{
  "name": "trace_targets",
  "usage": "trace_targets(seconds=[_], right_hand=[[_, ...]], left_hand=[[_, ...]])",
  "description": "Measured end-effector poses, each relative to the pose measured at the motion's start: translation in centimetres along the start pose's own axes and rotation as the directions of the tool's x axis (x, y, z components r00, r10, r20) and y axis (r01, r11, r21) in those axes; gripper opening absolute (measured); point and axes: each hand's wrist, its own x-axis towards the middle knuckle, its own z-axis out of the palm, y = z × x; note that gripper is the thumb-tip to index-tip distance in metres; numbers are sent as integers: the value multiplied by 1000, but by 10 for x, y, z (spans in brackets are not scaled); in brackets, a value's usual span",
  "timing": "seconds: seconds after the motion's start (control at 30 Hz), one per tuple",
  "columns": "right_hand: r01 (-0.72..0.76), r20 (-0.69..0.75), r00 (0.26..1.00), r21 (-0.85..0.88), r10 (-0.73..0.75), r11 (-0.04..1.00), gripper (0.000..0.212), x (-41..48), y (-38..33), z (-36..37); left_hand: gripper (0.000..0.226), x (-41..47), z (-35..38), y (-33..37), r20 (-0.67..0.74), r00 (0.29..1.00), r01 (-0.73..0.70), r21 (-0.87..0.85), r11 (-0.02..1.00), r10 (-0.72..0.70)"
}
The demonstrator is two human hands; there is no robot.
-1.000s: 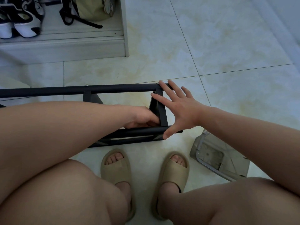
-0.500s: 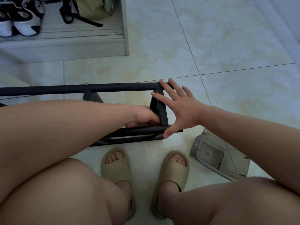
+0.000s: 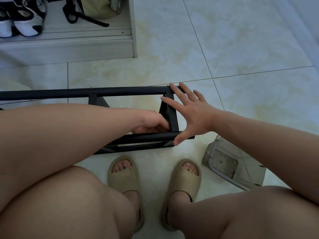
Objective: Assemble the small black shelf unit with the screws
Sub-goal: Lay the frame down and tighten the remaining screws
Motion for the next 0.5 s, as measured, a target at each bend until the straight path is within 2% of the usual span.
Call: trace_targets(seconds=[0.17, 0.5], right_hand=[[1, -3, 1000, 4, -1, 1000, 142, -1, 0, 0], [-5, 7, 1000, 8, 5, 1000, 142, -2, -1, -2]], left_hand=[[23, 3, 3, 0, -64, 997, -45, 46, 998, 48], [30, 2, -1, -1, 6, 1000, -1, 8, 1000, 1]])
